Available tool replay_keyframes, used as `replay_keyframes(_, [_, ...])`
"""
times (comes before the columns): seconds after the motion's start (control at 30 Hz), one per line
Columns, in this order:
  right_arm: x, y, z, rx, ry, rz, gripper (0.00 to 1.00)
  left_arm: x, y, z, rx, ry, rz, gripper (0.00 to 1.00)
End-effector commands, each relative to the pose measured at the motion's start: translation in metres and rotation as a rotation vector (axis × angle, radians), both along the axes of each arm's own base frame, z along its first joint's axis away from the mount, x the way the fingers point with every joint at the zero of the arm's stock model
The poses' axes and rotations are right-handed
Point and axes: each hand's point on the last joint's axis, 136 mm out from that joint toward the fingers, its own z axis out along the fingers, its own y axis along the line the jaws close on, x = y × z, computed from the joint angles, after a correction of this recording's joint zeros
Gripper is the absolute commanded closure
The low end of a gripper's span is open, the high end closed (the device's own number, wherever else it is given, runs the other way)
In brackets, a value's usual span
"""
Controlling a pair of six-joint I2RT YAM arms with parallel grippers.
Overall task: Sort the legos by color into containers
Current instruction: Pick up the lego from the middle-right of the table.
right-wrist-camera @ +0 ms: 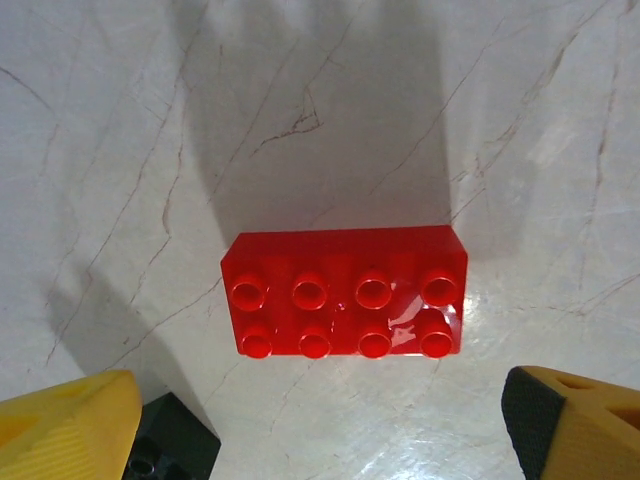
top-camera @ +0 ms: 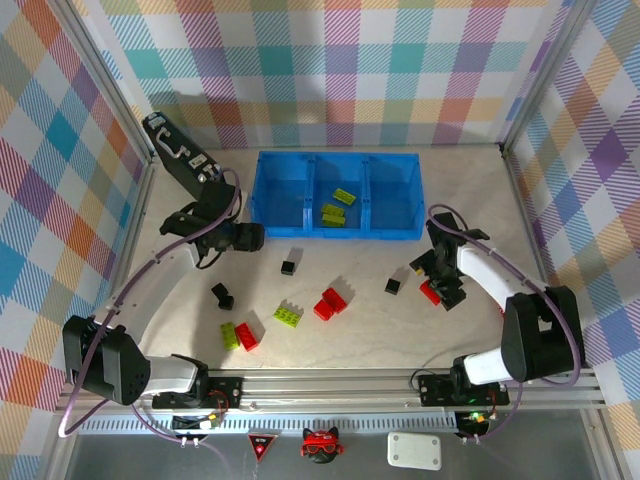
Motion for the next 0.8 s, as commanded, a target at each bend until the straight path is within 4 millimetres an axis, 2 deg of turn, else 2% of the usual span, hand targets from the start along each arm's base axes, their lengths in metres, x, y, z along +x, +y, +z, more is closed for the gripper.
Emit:
replay_keyframes(0.0, [0.0,0.003,-0.005,0.031,0.027,-0.057,0.06,0.001,0.001,0.006,-0.012,-0.023,-0.005,0.28])
replay_keyframes(0.2, [-0.008,-0.004,-0.018,0.025,0.062,-0.098,0.09,0.0,0.003,0.007,-0.006,-0.029,-0.002,0.28])
replay_keyframes(0.53, [-0.005,-0.008,-0.028,0.032,0.082,-0.09,0.15,0.0,0.003,0.005,-0.003,-0.024,0.0,0.28])
replay_keyframes(0.77, [-0.002,-0.009,-0.029,0.03,0.082,-0.083,0.21,-0.001,0.005,0.006,0.004,-0.029,0.004,0.28])
